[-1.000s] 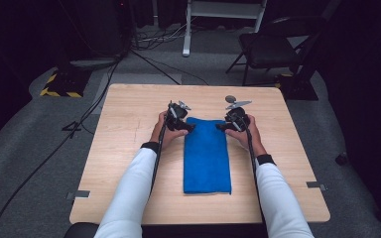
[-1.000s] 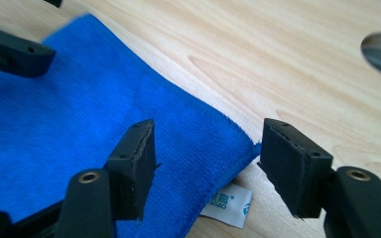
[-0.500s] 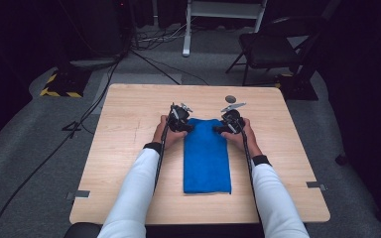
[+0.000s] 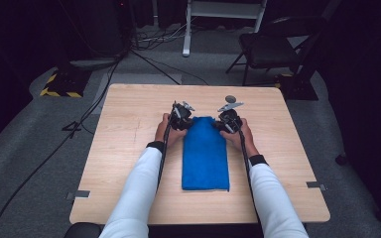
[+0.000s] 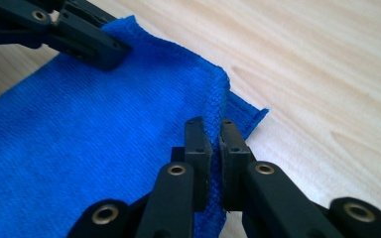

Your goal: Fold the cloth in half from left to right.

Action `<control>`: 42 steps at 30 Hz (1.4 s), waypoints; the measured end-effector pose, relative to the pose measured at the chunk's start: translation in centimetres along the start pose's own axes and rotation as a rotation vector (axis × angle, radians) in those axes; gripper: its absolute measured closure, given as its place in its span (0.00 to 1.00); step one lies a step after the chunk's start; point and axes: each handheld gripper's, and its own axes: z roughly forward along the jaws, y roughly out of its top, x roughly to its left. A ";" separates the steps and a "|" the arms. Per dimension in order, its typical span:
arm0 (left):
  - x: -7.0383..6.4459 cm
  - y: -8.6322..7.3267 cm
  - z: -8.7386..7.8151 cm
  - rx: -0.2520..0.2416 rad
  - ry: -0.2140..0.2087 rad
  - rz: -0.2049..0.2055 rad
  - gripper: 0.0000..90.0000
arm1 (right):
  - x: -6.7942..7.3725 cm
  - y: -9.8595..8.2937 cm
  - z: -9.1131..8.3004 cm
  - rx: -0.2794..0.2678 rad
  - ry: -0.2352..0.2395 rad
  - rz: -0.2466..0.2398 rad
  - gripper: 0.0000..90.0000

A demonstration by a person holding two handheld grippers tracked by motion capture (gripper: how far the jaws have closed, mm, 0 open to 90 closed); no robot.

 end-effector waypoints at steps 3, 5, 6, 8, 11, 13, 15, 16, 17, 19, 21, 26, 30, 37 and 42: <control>0.0 0.6 -0.6 -0.017 0.011 0.014 0.93 | 0.0 0.2 -0.2 -0.015 -0.003 -0.004 0.96; 0.1 0.8 -0.9 -0.029 0.003 0.021 0.93 | -0.1 0.4 -0.6 -0.035 -0.011 -0.002 0.96; 0.1 0.8 -1.1 -0.039 0.000 0.018 0.93 | -0.2 0.5 -0.8 -0.043 -0.009 -0.005 0.96; 0.2 0.8 -1.5 -0.043 -0.012 0.024 0.93 | -0.2 0.6 -1.3 -0.058 -0.007 -0.008 0.96; 0.1 0.5 -2.2 -0.062 -0.034 0.036 0.93 | -0.1 0.6 -2.1 -0.077 0.004 -0.014 0.96; 0.0 0.3 -2.7 -0.073 -0.053 0.047 0.93 | 0.0 0.5 -2.8 -0.084 0.013 -0.029 0.96; -0.2 0.2 -3.4 -0.075 -0.071 0.067 0.92 | 0.1 0.4 -3.3 -0.088 0.022 -0.039 0.96; -0.3 0.1 -3.5 -0.080 -0.077 0.069 0.91 | 0.2 0.4 -3.7 -0.092 0.025 -0.042 0.96; -0.6 0.0 -3.8 -0.077 -0.081 0.088 0.89 | 0.3 0.4 -3.9 -0.098 0.028 -0.048 0.96; -0.9 -0.3 -4.3 -0.077 -0.083 0.114 0.88 | 0.6 0.4 -4.7 -0.116 0.042 -0.055 0.96; -1.1 -0.6 -4.8 -0.081 -0.086 0.131 0.88 | 0.9 0.2 -5.2 -0.121 0.054 -0.072 0.96; -1.6 -1.6 -5.9 -0.106 -0.104 0.144 0.88 | 2.0 -0.2 -6.5 -0.134 0.088 -0.114 0.96; -2.1 -2.1 -7.1 -0.138 -0.126 0.158 0.88 | 2.9 -0.6 -7.8 -0.157 0.122 -0.145 0.96; -3.8 -4.1 -9.2 -0.143 -0.169 0.232 0.89 | 4.9 -2.2 -9.4 -0.156 0.170 -0.215 0.96; -5.4 -5.8 -10.5 -0.134 -0.201 0.292 0.88 | 6.1 -3.3 -10.2 -0.155 0.188 -0.247 0.96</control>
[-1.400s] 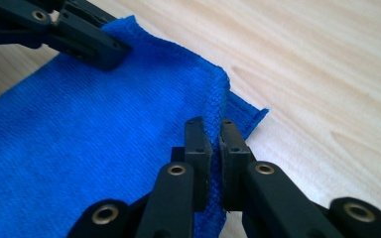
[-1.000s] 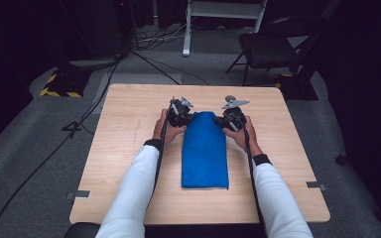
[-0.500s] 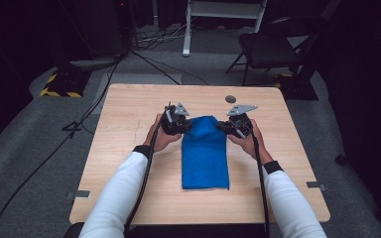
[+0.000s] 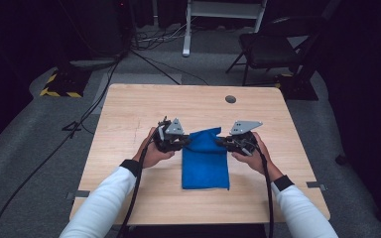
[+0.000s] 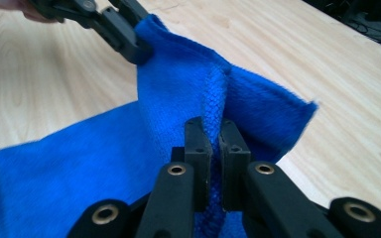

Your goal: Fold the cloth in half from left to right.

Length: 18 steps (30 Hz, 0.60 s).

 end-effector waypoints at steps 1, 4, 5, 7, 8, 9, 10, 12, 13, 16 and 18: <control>-0.5 -0.2 -0.1 0.011 -0.013 0.019 0.88 | 0.3 -0.2 -0.2 -0.002 0.011 -0.004 0.96; -2.0 -0.8 -0.4 0.034 -0.040 0.057 0.88 | 1.4 -1.1 -0.5 0.005 0.022 -0.018 0.95; -2.4 -1.0 -0.5 0.041 -0.045 0.067 0.88 | 1.7 -1.3 -0.6 0.009 0.027 -0.022 0.95; -3.2 -1.4 -0.7 0.039 -0.061 0.078 0.88 | 2.5 -1.7 -0.8 0.021 0.033 -0.046 0.94; -3.6 -1.6 -0.9 0.038 -0.065 0.083 0.88 | 2.8 -2.0 -1.0 0.020 0.038 -0.051 0.94; -4.1 -1.8 -1.0 0.042 -0.072 0.085 0.87 | 3.2 -2.2 -1.2 0.024 0.043 -0.057 0.92; -4.5 -2.0 -1.0 0.047 -0.075 0.093 0.87 | 3.5 -2.5 -1.4 0.032 0.045 -0.066 0.92; -5.2 -2.4 -1.1 0.060 -0.082 0.104 0.86 | 4.0 -3.1 -1.6 0.040 0.059 -0.070 0.92; -5.6 -2.5 -1.1 0.066 -0.085 0.111 0.85 | 4.3 -3.3 -1.7 0.052 0.057 -0.076 0.89; -6.4 -2.8 -1.1 0.087 -0.088 0.143 0.85 | 5.0 -4.0 -2.0 0.073 0.061 -0.098 0.88; -7.0 -3.1 -1.1 0.103 -0.092 0.152 0.85 | 5.3 -4.4 -2.1 0.077 0.068 -0.097 0.85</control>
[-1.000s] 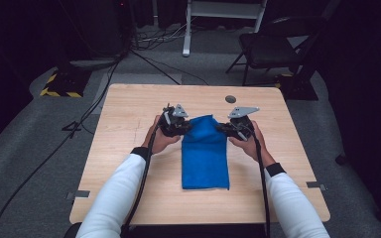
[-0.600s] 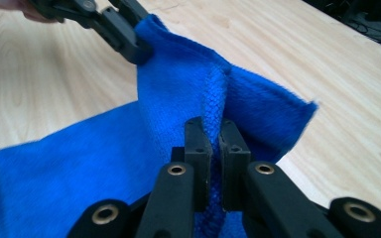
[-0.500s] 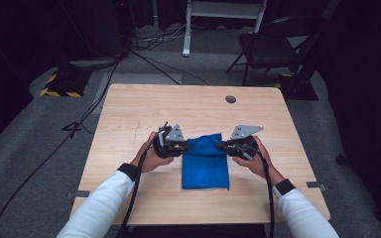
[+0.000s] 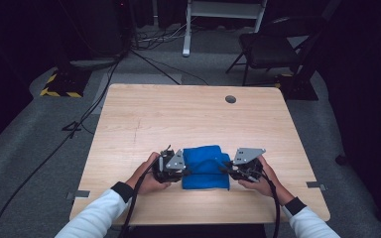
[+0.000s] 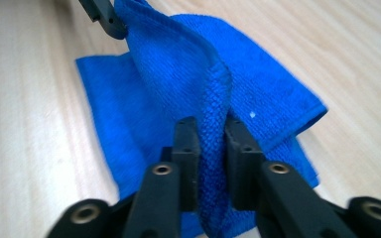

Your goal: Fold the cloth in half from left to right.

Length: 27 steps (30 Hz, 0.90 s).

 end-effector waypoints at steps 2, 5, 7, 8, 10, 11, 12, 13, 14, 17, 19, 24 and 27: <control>-0.5 -0.2 0.1 0.017 -0.002 0.010 0.85 | 0.4 -0.5 -0.1 0.015 0.008 -0.001 0.80; -0.8 -0.6 0.1 0.034 0.001 0.022 0.84 | 0.9 -1.2 -0.1 0.047 0.022 -0.011 0.72; -1.0 -0.8 0.2 0.046 0.003 0.019 0.84 | 1.0 -1.7 -0.4 0.041 0.028 0.008 0.67; -1.0 -0.9 0.2 0.048 0.003 0.026 0.84 | 1.0 -1.9 -0.5 0.037 0.033 0.018 0.66; -1.2 -1.2 0.3 0.056 -0.003 0.027 0.83 | 1.0 -2.2 -1.0 0.017 0.047 0.039 0.61; -1.3 -1.2 0.3 0.058 0.002 0.026 0.83 | 1.0 -2.3 -1.2 0.009 0.050 0.046 0.61; -1.4 -1.3 0.3 0.059 -0.001 0.025 0.83 | 1.1 -2.3 -1.4 0.004 0.050 0.044 0.60; -1.5 -1.3 0.3 0.060 -0.002 0.027 0.82 | 1.1 -2.3 -1.6 -0.007 0.049 0.042 0.59; -1.5 -1.4 0.4 0.064 -0.001 0.030 0.81 | 1.1 -2.2 -1.8 -0.019 0.055 0.043 0.60; -1.7 -1.4 0.5 0.069 -0.003 0.033 0.81 | 0.8 -2.1 -2.4 -0.057 0.060 0.052 0.61; -1.7 -1.5 0.5 0.073 -0.002 0.029 0.81 | 0.7 -2.0 -2.4 -0.060 0.055 0.058 0.62; -1.9 -1.8 0.6 0.080 -0.009 0.034 0.79 | 0.6 -1.9 -1.6 -0.031 0.029 0.064 0.64; -2.0 -1.8 0.7 0.079 -0.006 0.033 0.78 | 0.9 -1.9 -0.9 0.006 0.035 0.046 0.64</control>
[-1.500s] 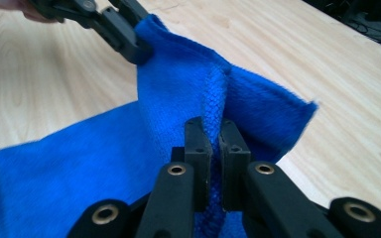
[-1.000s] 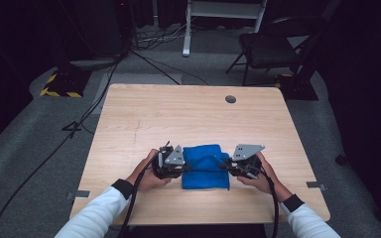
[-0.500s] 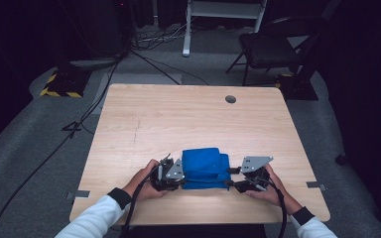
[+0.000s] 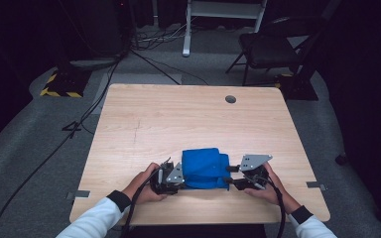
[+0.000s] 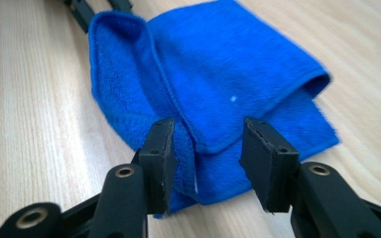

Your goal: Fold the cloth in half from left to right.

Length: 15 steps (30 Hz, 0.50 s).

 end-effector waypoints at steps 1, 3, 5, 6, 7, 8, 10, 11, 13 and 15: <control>0.0 0.0 0.0 0.001 -0.001 -0.005 0.75 | 0.1 0.0 0.3 0.010 0.010 -0.004 0.65; -0.1 -0.1 0.1 -0.003 -0.009 -0.012 0.72 | 0.2 -0.1 0.8 0.027 0.013 -0.016 0.69; -0.2 -0.1 0.0 0.002 -0.016 -0.039 0.65 | 0.3 -0.2 1.3 0.051 0.010 -0.024 0.73; -0.2 -0.1 0.0 0.003 -0.014 -0.042 0.59 | 0.4 -0.4 1.5 0.061 0.013 -0.028 0.78; -0.3 -0.2 0.0 0.003 -0.015 -0.052 0.57 | 0.4 -0.5 1.6 0.072 0.010 -0.035 0.80; -0.3 -0.2 0.0 -0.007 -0.018 -0.058 0.52 | 0.5 -0.6 1.7 0.082 0.009 -0.040 0.85; -0.5 -0.2 -0.2 -0.012 -0.017 -0.080 0.41 | 0.7 -0.7 1.7 0.080 0.009 -0.047 0.94; -0.6 -0.2 -0.3 -0.019 -0.007 -0.088 0.38 | 0.8 -0.6 1.6 0.081 -0.001 -0.055 0.96; -0.8 -0.1 -0.6 -0.041 0.002 -0.111 0.29 | 1.0 -0.5 1.3 0.075 -0.011 -0.069 0.99; -1.0 0.1 -0.8 -0.058 0.005 -0.109 0.29 | 1.2 -0.4 0.9 0.067 -0.009 -0.081 0.99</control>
